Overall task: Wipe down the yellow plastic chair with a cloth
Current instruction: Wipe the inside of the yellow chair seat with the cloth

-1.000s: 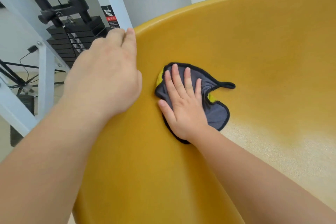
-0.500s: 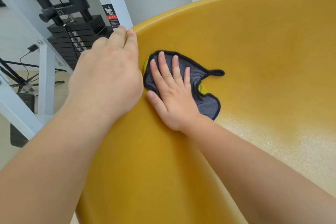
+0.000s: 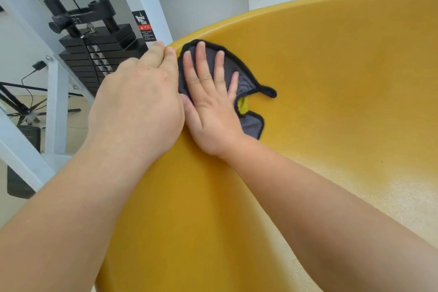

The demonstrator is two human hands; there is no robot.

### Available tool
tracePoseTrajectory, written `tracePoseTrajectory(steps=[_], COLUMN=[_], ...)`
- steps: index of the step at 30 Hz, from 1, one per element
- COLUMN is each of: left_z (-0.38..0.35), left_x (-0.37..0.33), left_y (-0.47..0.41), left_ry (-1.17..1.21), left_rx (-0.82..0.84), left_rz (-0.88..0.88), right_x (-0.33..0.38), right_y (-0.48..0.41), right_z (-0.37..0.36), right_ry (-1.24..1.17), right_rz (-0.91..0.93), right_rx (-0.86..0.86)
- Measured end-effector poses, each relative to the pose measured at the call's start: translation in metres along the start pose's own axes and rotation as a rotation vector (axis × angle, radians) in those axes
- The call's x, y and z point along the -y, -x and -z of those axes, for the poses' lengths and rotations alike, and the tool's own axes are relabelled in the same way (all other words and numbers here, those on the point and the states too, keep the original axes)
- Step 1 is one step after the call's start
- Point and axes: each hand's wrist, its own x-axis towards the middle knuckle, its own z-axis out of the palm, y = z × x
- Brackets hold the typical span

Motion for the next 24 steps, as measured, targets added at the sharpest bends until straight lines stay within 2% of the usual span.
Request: tracePoseTrajectory(steps=[2,3,6,8,10,14,17,18,22,24], left_z=[0.001,0.001,0.002,0.003,0.004,0.004,0.006,0.007,0.015,0.016], left_x=[0.000,-0.001,-0.003,-0.003,-0.003,-0.003,-0.005,-0.006,0.005,0.013], left_y=[0.001,0.002,0.003,0.002,0.001,0.002,0.003,0.003,0.024,0.053], left_ry=[0.013,0.022,0.020,0.019,0.023,0.011,-0.010,0.005,0.124,0.189], left_rx=[0.004,0.006,0.008,0.018,0.030,0.065,0.089,0.096,0.084,0.055], left_rz=[0.010,0.015,0.015,0.017,0.027,0.030,0.022,0.026,0.036,0.087], right_x=[-0.026,-0.045,-0.087,-0.076,-0.046,0.006,-0.012,-0.028,-0.091,-0.103], right_y=[0.001,0.002,0.005,0.005,0.008,0.055,0.091,0.096,0.110,0.118], right_z=[0.009,0.014,0.029,0.020,0.005,-0.010,-0.002,0.002,0.025,0.032], right_ry=[0.088,0.164,0.293,0.289,0.192,-0.051,-0.040,0.013,0.222,0.258], right_rz=[0.025,-0.020,-0.275,-0.398,-0.443,-0.126,0.004,-0.033,-0.370,-0.448], right_rx=[-0.025,-0.061,-0.148,-0.176,-0.147,0.114,0.226,0.229,0.208,0.200])
